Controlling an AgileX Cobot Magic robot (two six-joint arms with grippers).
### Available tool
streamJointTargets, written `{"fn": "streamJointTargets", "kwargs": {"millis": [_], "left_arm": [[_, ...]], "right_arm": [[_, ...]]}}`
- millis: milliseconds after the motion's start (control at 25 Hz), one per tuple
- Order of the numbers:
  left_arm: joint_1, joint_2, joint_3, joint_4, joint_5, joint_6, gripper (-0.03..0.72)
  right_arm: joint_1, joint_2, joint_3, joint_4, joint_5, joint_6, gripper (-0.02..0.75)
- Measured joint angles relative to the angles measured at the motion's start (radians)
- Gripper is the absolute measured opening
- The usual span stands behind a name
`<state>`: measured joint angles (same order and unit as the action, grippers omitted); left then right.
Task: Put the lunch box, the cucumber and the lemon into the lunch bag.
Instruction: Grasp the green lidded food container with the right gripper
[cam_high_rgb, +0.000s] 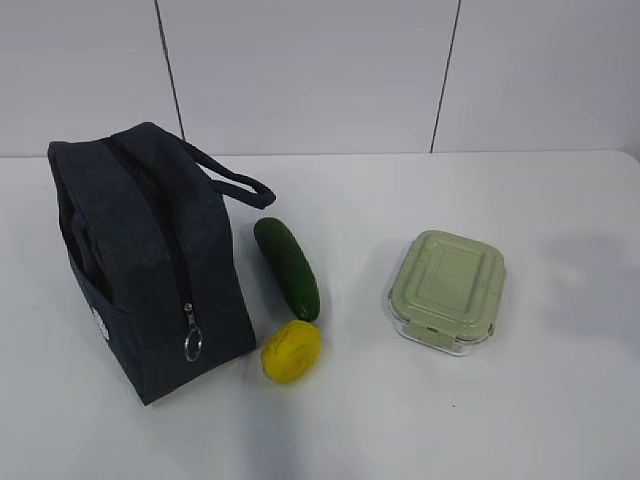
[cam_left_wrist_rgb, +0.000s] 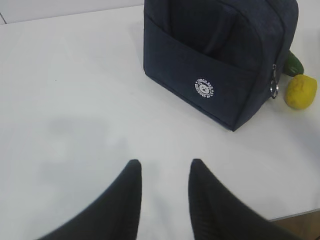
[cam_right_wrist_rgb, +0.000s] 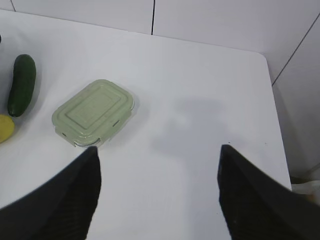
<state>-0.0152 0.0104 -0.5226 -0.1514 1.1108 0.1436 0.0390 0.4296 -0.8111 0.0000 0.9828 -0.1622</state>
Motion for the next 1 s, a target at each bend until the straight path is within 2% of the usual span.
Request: {"fn": "streamJointTargets", "kwargs": {"millis": [400, 1000], "left_arm": [[0.0, 0.0, 0.0, 0.0, 0.0, 0.0, 0.235], [0.0, 0.0, 0.0, 0.0, 0.0, 0.0, 0.235]], "right_arm": [[0.0, 0.006, -0.001, 0.071, -0.094, 0.0, 0.552], [0.0, 0.178, -0.005, 0.077, -0.172, 0.0, 0.552]]}}
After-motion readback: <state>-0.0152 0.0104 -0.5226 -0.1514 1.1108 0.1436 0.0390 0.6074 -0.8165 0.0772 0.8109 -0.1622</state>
